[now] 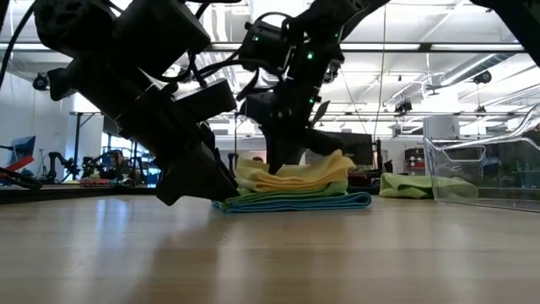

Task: Fold microfiber towels
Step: Stack the yellow towel on top of the green towel

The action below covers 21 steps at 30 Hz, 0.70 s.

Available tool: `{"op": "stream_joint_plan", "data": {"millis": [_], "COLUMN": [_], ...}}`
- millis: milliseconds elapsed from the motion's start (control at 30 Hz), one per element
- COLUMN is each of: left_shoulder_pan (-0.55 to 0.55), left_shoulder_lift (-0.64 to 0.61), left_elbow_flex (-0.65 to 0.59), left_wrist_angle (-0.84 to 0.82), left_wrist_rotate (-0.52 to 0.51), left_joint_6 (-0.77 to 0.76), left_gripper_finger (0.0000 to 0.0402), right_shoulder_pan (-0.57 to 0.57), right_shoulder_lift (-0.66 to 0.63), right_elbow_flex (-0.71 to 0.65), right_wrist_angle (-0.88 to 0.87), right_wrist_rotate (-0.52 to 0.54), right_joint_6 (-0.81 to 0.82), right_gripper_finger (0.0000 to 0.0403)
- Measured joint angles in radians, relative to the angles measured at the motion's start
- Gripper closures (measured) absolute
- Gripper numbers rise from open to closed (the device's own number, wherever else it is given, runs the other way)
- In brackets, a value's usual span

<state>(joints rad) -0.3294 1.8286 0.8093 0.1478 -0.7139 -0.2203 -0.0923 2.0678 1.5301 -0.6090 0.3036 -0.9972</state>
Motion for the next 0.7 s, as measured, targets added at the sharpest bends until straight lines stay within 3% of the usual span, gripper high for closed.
{"op": "stream_joint_plan", "data": {"millis": [200, 433, 700], "left_shoulder_pan": [0.000, 0.000, 0.000], "left_shoulder_lift": [0.000, 0.000, -0.001], "left_elbow_flex": [0.000, 0.000, 0.000], "left_wrist_angle": [0.000, 0.000, 0.000], "left_wrist_rotate": [0.000, 0.000, 0.000], "left_joint_6": [0.000, 0.000, 0.000], "left_gripper_finger": [0.0230, 0.0230, 0.0230], "right_shoulder_pan": [-0.014, -0.004, 0.000], "right_shoulder_lift": [0.017, 0.018, -0.003], "right_elbow_flex": [0.000, 0.000, 0.009], "right_wrist_angle": [0.000, 0.021, -0.007], "right_wrist_rotate": [0.009, -0.175, -0.131], "right_joint_6": [0.055, 0.066, 0.079], "right_gripper_finger": [0.0394, 0.0362, 0.0311]}}
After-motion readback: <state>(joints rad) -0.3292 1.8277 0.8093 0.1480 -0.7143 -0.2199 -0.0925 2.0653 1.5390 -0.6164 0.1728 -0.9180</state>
